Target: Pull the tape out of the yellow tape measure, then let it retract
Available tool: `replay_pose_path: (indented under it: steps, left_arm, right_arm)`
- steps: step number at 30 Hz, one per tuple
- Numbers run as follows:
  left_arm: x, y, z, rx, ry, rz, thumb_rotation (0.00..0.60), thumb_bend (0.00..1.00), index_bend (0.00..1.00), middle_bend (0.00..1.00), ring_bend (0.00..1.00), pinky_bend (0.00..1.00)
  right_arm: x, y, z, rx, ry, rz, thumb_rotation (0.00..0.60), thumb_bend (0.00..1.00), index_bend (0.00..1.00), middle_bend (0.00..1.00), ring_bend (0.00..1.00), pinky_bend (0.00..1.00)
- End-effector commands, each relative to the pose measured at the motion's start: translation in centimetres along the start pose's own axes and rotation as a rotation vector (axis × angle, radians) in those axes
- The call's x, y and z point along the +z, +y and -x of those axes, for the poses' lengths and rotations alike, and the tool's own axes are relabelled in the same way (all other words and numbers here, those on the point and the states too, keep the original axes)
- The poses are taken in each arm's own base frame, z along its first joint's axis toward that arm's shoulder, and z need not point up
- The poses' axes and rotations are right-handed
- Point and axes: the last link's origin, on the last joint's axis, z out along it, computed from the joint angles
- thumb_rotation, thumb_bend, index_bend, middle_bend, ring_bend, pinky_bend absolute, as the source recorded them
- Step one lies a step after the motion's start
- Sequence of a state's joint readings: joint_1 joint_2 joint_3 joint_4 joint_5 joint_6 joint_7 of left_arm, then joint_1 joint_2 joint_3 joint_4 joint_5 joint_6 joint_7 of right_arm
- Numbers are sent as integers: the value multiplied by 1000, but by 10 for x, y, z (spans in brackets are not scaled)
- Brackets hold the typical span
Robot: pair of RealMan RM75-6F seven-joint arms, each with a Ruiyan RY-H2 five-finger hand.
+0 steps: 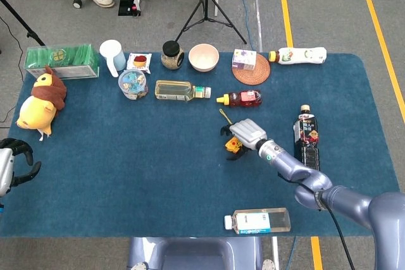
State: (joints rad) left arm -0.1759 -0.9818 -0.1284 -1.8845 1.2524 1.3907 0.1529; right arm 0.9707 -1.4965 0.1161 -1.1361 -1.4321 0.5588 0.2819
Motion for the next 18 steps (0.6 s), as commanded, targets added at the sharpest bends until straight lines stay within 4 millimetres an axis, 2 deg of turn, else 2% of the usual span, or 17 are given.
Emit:
replay_pose_path:
  steps: [1, 11, 18]
  left_arm:
    - [1, 1, 1, -2, -2, 6, 600, 293, 664, 459, 272, 244]
    - [3, 7, 3, -3, -6, 29, 600, 294, 665, 458, 272, 244]
    - [4, 8, 3, -1, -4, 35, 600, 294, 664, 458, 272, 245]
  right_arm:
    - [-4, 5, 1, 0, -7, 17, 413, 176, 261, 335, 361, 337]
    - [-17, 13, 2, 2, 2, 38, 416, 179, 261, 351, 393, 365]
    - [-17, 12, 5, -1, 24, 42, 414, 197, 261, 353, 392, 382]
